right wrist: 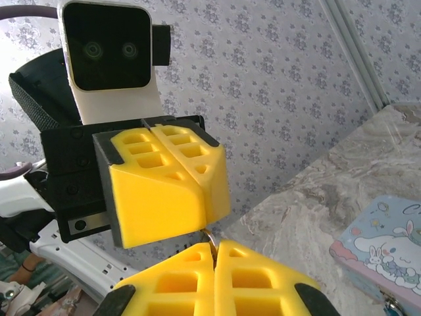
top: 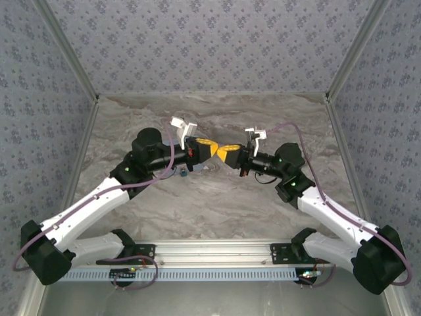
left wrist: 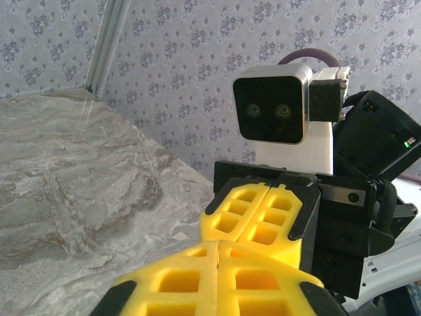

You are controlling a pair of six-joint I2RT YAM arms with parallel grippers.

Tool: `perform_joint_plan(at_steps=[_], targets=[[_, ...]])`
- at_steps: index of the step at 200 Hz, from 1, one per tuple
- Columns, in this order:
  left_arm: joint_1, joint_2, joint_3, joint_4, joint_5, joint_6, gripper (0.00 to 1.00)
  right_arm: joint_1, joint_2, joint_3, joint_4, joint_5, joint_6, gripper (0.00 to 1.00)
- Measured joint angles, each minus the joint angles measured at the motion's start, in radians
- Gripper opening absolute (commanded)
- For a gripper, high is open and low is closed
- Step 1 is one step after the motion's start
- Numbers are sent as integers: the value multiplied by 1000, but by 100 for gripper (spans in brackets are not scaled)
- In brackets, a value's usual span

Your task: Unlock a padlock with a key

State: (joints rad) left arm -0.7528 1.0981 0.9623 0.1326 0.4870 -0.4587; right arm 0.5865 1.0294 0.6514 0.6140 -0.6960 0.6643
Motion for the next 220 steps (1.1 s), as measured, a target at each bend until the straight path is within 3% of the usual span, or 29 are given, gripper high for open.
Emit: perform_joint_plan(at_steps=[15, 35, 89, 114, 152, 183, 220], targets=[[3, 0, 1, -7, -1, 2, 45, -4, -6, 0, -14, 4, -3, 3], [14, -5, 2, -25, -14, 5, 60, -10, -15, -1, -34, 17, -6, 3], [63, -129, -71, -129, -162, -28, 88, -11, -14, -1, -166, 77, -76, 3], [158, -169, -132, -234, -251, -100, 99, -6, 19, -2, -201, 100, -93, 3], [379, -164, -217, -390, -343, -164, 99, -2, 40, -2, -251, 125, -114, 3], [546, -74, -220, -416, -337, -159, 99, 1, 40, -2, -282, 141, -132, 3], [618, 118, -214, -366, -261, -117, 100, 2, 32, -7, -306, 155, -142, 3]])
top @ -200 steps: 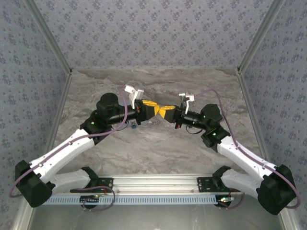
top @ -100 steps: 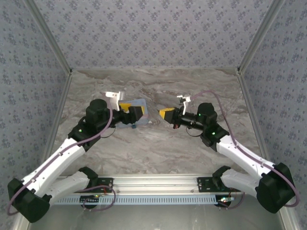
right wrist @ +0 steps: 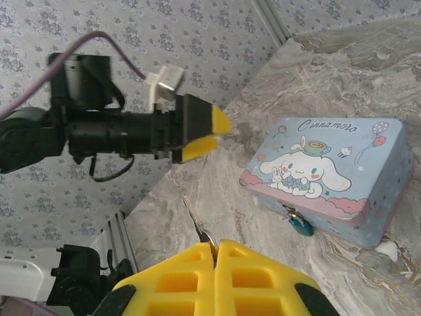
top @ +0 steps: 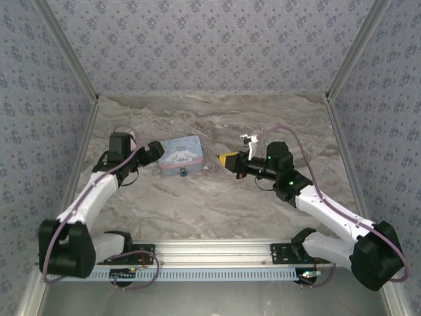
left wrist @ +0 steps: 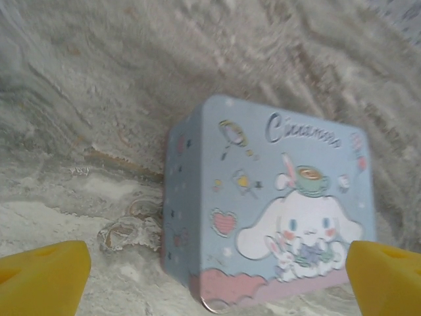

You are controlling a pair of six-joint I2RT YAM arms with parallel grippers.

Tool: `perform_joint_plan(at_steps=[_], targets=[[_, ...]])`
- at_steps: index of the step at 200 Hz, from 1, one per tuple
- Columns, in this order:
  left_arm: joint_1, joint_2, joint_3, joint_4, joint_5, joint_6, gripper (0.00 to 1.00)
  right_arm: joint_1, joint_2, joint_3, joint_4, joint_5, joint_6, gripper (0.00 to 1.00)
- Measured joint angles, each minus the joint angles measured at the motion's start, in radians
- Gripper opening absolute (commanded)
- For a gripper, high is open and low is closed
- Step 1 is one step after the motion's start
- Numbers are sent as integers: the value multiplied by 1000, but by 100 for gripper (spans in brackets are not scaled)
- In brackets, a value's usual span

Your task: Unlock a padlock with a key

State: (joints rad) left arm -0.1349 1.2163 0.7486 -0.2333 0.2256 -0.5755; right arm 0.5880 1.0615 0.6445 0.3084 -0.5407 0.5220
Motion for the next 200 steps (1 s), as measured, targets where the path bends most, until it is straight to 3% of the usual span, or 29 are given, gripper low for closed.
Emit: perform_joint_plan(at_steps=[62, 90, 147, 200], targets=[[13, 308, 113, 109, 106, 77, 99, 0, -33, -1, -37, 4, -15, 3], [17, 394, 172, 150, 149, 108, 91, 0, -56, -1, -55, 8, -19, 3], [14, 494, 208, 203, 240, 150, 74, 0, -80, -1, -93, 14, -35, 4], [-70, 537, 283, 162, 246, 252, 68, -8, -103, -7, -144, 14, -41, 4]])
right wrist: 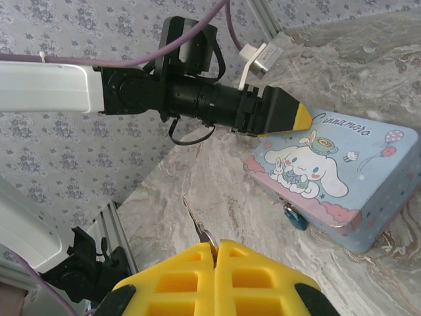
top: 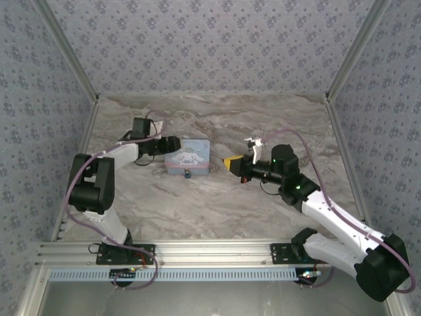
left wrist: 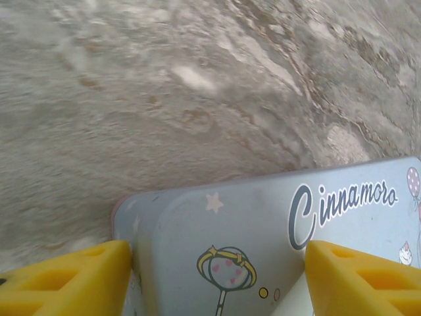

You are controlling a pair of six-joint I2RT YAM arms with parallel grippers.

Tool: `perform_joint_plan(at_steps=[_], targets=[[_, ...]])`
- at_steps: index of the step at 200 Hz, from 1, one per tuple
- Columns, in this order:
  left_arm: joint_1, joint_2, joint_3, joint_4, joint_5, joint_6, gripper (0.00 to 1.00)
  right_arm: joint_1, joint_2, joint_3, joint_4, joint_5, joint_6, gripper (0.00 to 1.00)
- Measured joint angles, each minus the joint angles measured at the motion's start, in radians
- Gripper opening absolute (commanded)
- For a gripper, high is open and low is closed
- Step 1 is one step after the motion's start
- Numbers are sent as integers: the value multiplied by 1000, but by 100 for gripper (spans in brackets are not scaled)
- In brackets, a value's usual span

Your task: Unlock a padlock with a key

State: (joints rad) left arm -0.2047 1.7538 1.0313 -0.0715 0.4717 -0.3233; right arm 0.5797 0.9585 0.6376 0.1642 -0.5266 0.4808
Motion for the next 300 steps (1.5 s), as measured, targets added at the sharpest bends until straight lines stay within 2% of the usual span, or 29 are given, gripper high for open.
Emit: perform_joint_plan(at_steps=[27, 55, 72, 82, 102, 123, 172, 211, 252, 300], targets=[[-47, 31, 38, -13, 16, 34, 67, -6, -14, -24, -20, 0, 0, 4], [-98, 56, 85, -41, 14, 54, 71, -9, -15, -45, -30, 2, 0, 4], [-119, 56, 93, -46, 14, 56, 76, -9, -13, -50, -31, 8, 1, 4], [-126, 56, 95, -49, 11, 57, 82, -9, -10, -52, -30, 12, 1, 4], [-124, 31, 90, -68, -20, 65, 85, -9, 10, -55, -19, 15, 8, 4], [-115, -77, 48, -67, -63, 69, 87, -9, 43, -66, 13, 16, 20, 3], [-106, -488, -209, 13, -123, 51, 88, -5, 201, -72, 130, 19, 67, 4], [-191, -660, -437, 71, -129, -38, 88, 3, 367, -67, 220, 30, 108, 3], [-303, -657, -620, 206, -128, -155, 88, 3, 517, -9, 291, 38, 151, 3], [-342, -513, -635, 387, -118, -207, 88, 3, 618, 69, 315, 41, 163, 3]])
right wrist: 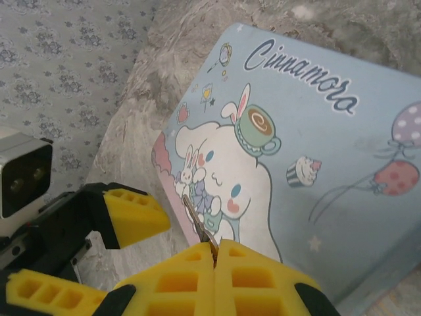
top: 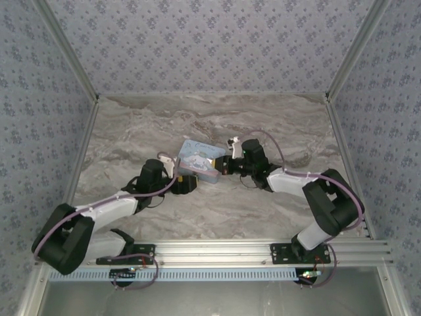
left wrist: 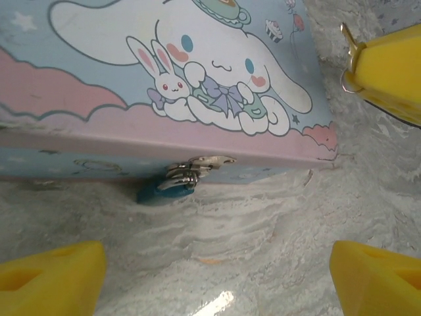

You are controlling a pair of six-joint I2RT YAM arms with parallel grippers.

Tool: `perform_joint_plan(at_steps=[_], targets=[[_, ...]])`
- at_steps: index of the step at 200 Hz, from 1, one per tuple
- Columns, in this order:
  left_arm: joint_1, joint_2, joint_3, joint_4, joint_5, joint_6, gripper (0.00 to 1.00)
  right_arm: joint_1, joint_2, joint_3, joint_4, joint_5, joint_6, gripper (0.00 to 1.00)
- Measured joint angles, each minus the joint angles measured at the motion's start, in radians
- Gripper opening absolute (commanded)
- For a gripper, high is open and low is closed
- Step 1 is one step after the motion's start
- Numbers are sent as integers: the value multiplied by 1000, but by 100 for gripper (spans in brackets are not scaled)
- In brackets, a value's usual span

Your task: Unlock a padlock with a key

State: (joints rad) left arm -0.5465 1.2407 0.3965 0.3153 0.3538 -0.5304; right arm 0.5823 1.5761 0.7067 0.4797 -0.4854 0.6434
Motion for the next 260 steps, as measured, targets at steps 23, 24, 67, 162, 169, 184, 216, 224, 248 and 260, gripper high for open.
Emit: perform_joint_plan(at_steps=[23, 24, 67, 162, 169, 184, 216, 224, 248, 260], targets=[[-6, 81, 0, 71, 2, -16, 88, 0, 15, 26, -24, 10, -18, 3], [-6, 84, 0, 72, 2, -16, 88, 0, 15, 27, -25, 10, -19, 3], [-6, 187, 5, 146, 20, -11, 86, 0, 66, 67, -76, 11, -65, 3], [-10, 301, 69, 205, 43, 101, 79, 1, 94, 90, -88, 11, -91, 3], [-10, 307, 70, 205, 43, 109, 79, 1, 95, 91, -88, 12, -91, 3], [-10, 319, 72, 206, 43, 126, 78, 1, 96, 91, -88, 12, -91, 3], [-10, 336, 72, 227, 39, 146, 74, 4, 96, 91, -88, 16, -92, 3], [-10, 344, 72, 243, 34, 145, 73, 5, 96, 91, -88, 19, -92, 3], [-10, 370, 70, 294, 19, 148, 69, 6, 96, 93, -89, 20, -95, 3], [-11, 382, 68, 319, 14, 150, 67, 8, 96, 93, -89, 23, -95, 3]])
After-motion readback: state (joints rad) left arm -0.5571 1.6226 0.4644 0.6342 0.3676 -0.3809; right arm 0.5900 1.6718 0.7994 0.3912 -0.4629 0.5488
